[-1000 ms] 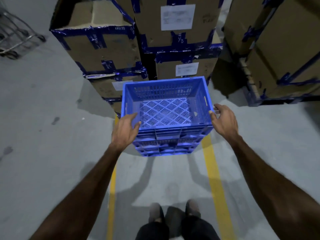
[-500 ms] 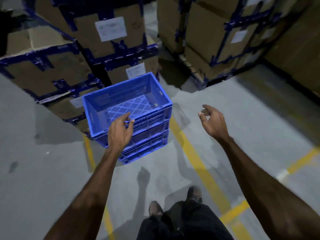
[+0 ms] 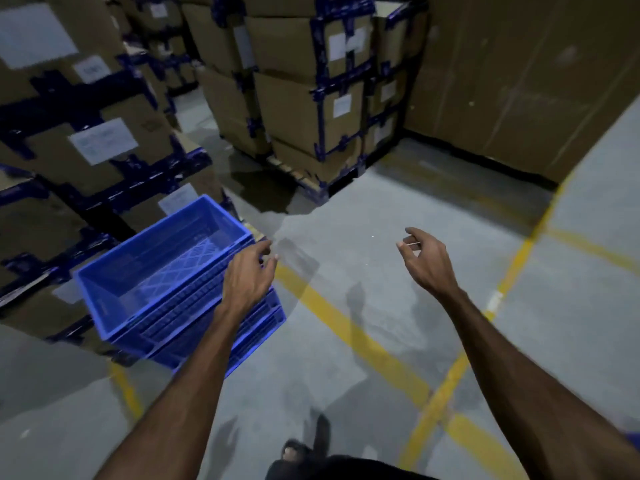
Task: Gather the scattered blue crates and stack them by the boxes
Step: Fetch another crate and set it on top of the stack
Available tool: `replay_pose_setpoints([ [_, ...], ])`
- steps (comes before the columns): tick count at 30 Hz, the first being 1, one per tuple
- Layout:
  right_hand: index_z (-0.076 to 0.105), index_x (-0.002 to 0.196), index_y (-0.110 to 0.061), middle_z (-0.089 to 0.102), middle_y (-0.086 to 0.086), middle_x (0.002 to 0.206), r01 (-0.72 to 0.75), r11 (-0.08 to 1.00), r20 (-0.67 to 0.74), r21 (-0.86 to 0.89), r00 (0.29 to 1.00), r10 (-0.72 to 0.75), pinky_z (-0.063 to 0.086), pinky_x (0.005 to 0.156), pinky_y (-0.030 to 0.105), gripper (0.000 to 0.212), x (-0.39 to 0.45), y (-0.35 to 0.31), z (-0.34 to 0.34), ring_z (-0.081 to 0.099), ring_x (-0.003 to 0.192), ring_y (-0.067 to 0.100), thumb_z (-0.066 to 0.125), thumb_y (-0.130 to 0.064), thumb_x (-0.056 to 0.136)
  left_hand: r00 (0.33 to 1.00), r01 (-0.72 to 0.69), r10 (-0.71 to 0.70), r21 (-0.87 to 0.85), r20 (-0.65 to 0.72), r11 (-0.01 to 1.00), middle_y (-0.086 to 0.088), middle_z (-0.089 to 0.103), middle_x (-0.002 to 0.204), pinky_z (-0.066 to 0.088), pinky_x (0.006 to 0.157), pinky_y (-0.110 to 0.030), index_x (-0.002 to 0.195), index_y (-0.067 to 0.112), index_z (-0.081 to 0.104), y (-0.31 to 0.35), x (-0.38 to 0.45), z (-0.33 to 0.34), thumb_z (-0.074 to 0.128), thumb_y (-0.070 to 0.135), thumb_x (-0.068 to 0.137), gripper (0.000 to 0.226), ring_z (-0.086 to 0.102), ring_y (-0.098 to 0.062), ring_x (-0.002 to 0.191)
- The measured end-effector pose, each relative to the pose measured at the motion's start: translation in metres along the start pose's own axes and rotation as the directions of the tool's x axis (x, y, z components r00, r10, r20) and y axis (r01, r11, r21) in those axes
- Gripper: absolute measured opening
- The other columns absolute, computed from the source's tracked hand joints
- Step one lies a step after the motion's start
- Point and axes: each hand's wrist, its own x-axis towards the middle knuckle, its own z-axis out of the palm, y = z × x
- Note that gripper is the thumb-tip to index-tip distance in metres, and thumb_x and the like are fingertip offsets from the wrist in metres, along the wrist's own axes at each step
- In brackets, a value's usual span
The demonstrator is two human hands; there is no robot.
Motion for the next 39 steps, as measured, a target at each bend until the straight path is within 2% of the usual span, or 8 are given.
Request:
replay_pose_setpoints([
  [7,0.063,0.136,-0.016,0.073,-0.002,0.114,-0.155,0.986,-0.185,0.057,0.969,0.163,0.055,0.089,0.038,0.045,-0.07,0.1,-0.136,0.07,0.099,0.016,0.064,-0.04,0.097,0.979,-0.182,0.186,-0.055,0.08,0.982,-0.002,0.076,0.113,0.059,0.084,-0.041,0.132,0.018,0.068,0.125,-0.019,0.077,0.063,0.037,0.098,0.04,0.073,-0.023,0.091],
  [13,0.063,0.136,-0.017,0.074,0.0,0.115,-0.339,0.939,-0.365,0.058,0.868,0.336,0.055,0.093,0.04,0.046,-0.149,0.185,-0.246,0.07,0.099,0.017,0.064,-0.041,0.096,0.894,-0.383,0.403,-0.137,0.193,0.914,-0.001,0.076,0.112,0.059,0.08,-0.041,0.13,0.019,0.069,0.24,-0.033,0.169,0.063,0.04,0.098,0.04,0.073,-0.021,0.087],
  [17,0.065,0.133,-0.019,0.074,-0.003,0.11,-0.456,0.886,-0.502,0.086,0.748,0.434,0.055,0.092,0.041,0.043,-0.204,0.227,-0.299,0.07,0.095,0.016,0.063,-0.04,0.095,0.816,-0.465,0.516,-0.234,0.261,0.854,0.001,0.077,0.112,0.059,0.081,-0.039,0.131,0.02,0.07,0.318,-0.052,0.223,0.064,0.04,0.098,0.039,0.073,-0.018,0.087],
  [21,0.066,0.13,-0.014,0.073,-0.001,0.106,-0.528,0.828,-0.6,0.188,0.606,0.522,0.055,0.094,0.044,0.04,-0.251,0.254,-0.337,0.07,0.095,0.019,0.066,-0.034,0.095,0.726,-0.522,0.607,-0.317,0.323,0.792,0.004,0.076,0.114,0.06,0.083,-0.038,0.131,0.024,0.07,0.387,-0.07,0.266,0.062,0.044,0.097,0.04,0.072,-0.015,0.088],
  [26,0.065,0.133,-0.014,0.072,0.0,0.11,-0.618,0.74,-0.678,0.266,0.425,0.599,0.05,0.091,0.031,0.041,-0.303,0.273,-0.372,0.067,0.097,0.016,0.065,-0.033,0.097,0.58,-0.601,0.725,-0.405,0.372,0.689,0.003,0.076,0.114,0.06,0.084,-0.04,0.131,0.023,0.07,0.467,-0.083,0.312,0.063,0.042,0.097,0.039,0.073,-0.015,0.09],
  [30,0.066,0.132,-0.01,0.074,0.004,0.109,-0.658,0.687,-0.745,0.309,0.282,0.605,0.052,0.1,0.038,0.04,-0.339,0.281,-0.389,0.069,0.102,0.022,0.067,-0.029,0.096,0.473,-0.625,0.793,-0.489,0.383,0.609,0.003,0.077,0.111,0.057,0.084,-0.038,0.128,0.022,0.071,0.523,-0.094,0.352,0.066,0.037,0.097,0.035,0.074,-0.015,0.089],
  [34,0.065,0.133,-0.01,0.07,-0.001,0.105,-0.702,0.621,-0.782,0.35,0.146,0.606,0.053,0.095,0.037,0.042,-0.363,0.276,-0.397,0.069,0.097,0.022,0.066,-0.03,0.097,0.35,-0.632,0.844,-0.563,0.405,0.532,0.004,0.077,0.111,0.054,0.082,-0.033,0.128,0.02,0.071,0.564,-0.109,0.38,0.066,0.034,0.098,0.034,0.073,-0.015,0.088],
  [39,0.066,0.132,-0.011,0.069,-0.002,0.103,-0.727,0.556,-0.804,0.403,0.009,0.595,0.056,0.092,0.041,0.041,-0.373,0.272,-0.394,0.068,0.095,0.021,0.066,-0.03,0.096,0.226,-0.612,0.865,-0.626,0.448,0.484,0.006,0.075,0.11,0.057,0.087,-0.038,0.129,0.022,0.07,0.596,-0.117,0.405,0.065,0.036,0.097,0.035,0.071,-0.015,0.086],
])
